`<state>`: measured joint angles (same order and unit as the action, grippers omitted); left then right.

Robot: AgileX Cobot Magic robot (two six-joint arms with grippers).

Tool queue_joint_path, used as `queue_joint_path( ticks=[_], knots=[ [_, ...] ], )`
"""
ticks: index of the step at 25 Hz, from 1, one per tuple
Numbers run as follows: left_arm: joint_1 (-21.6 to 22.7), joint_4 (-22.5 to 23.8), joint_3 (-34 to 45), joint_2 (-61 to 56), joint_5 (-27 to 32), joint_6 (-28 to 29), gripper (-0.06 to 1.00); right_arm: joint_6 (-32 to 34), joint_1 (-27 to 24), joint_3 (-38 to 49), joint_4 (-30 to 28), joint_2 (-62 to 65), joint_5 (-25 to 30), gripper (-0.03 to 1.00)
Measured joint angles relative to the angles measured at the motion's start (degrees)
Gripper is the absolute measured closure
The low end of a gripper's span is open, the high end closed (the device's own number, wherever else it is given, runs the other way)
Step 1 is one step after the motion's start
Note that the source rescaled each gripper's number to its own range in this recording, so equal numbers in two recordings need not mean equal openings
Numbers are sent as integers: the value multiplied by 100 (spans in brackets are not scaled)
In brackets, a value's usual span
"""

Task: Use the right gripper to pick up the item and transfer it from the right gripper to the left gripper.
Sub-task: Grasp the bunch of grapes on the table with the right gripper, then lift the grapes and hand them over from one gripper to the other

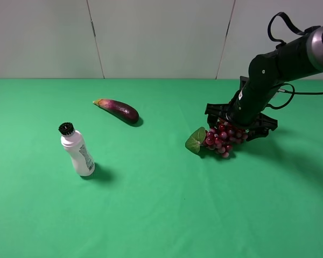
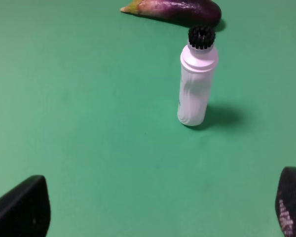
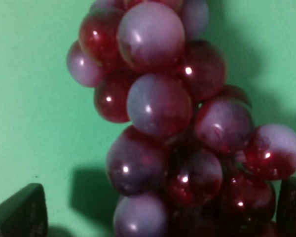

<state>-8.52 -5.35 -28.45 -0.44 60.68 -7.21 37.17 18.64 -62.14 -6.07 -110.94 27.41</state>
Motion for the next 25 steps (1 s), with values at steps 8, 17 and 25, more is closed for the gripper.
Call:
queue_joint_path(
  ticks=[8, 17, 25],
  knots=[
    [0, 0, 0, 0, 1, 0, -2, 0, 64, 0, 89, 0, -41, -3],
    [0, 0, 0, 0, 1, 0, -2, 0, 82, -5, 93, -123, -33, -1],
    [0, 0, 0, 0, 1, 0, -2, 0, 82, -24, 87, -134, 130, 85]
  ],
)
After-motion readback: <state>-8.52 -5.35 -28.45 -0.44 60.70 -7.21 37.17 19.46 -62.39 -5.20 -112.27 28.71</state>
